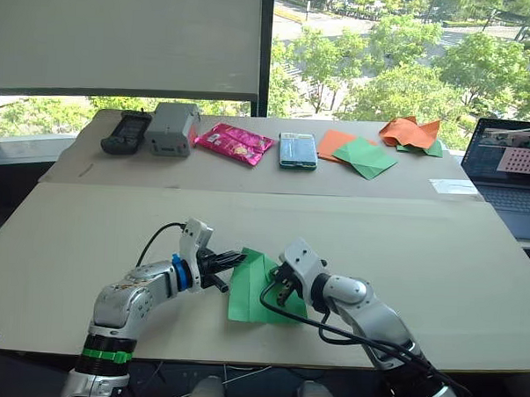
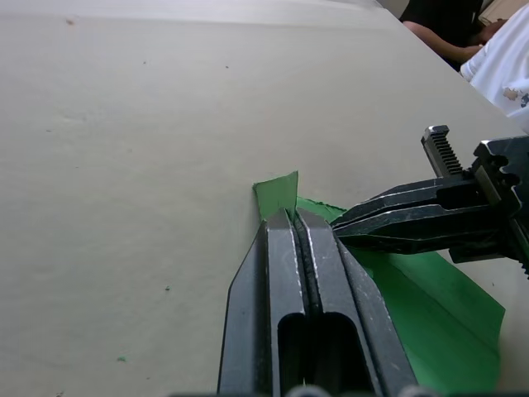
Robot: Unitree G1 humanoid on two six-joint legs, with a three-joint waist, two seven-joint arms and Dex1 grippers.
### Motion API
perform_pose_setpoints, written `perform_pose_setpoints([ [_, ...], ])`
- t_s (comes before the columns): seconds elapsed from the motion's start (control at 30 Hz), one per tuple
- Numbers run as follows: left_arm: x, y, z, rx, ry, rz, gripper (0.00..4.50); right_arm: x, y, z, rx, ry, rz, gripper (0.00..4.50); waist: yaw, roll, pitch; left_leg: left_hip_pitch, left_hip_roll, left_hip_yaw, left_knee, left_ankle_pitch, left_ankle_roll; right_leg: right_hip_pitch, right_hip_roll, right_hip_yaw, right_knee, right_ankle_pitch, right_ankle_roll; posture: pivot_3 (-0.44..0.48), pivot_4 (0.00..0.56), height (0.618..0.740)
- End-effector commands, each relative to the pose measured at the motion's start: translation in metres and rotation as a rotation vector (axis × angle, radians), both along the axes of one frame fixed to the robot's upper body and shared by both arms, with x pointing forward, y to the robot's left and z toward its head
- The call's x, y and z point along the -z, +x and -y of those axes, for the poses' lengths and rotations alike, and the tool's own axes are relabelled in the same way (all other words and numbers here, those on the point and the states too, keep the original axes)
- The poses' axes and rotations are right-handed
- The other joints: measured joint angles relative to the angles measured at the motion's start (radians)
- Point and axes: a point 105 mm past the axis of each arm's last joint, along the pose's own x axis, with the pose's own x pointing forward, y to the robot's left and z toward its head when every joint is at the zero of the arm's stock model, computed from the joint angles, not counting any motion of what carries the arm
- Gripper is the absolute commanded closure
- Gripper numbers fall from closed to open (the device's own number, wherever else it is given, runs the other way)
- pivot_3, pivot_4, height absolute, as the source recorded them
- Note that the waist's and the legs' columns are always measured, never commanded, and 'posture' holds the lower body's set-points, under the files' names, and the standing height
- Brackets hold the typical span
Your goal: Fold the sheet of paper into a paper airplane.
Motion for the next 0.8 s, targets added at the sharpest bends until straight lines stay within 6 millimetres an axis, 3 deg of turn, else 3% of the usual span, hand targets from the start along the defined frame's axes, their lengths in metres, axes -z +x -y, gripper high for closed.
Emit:
perform_pose_setpoints([
  [0.03,0.01,-0.005,0.006,0.035,0.042,0.004,4.47,0.013,0.0,0.004,0.032,-0.025,-0.052,4.5,-0.001,0.0,0.0,0.0,0.0,0.0,0.0,0.0,0.0,0.0,0.0,0.0,0.0,0.0,0.0,0.0,0.15,0.706],
  [0.2,0.028,-0.006,0.011,0.056,0.1,-0.019,4.47,0.005,0.004,0.004,0.042,-0.002,-0.028,4.5,0.0,0.0,0.0,0.0,0.0,0.0,0.0,0.0,0.0,-0.001,0.0,0.0,0.0,0.0,0.0,0.0,0.15,0.706],
  [0.47,0.035,-0.004,0.01,0.067,0.12,-0.037,4.47,-0.019,0.018,-0.007,0.045,0.09,0.039,4.5,0.003,0.002,0.001,-0.002,0.0,0.0,0.0,0.0,0.0,-0.001,0.0,0.0,0.0,0.0,0.0,0.0,0.15,0.706],
  [0.8,0.039,-0.004,0.009,0.076,0.163,-0.037,4.47,-0.033,0.033,-0.022,0.029,0.148,0.084,4.5,0.003,0.003,0.002,-0.002,0.0,0.0,0.0,0.0,0.0,-0.001,0.0,0.0,0.001,0.0,0.0,0.0,0.15,0.706],
])
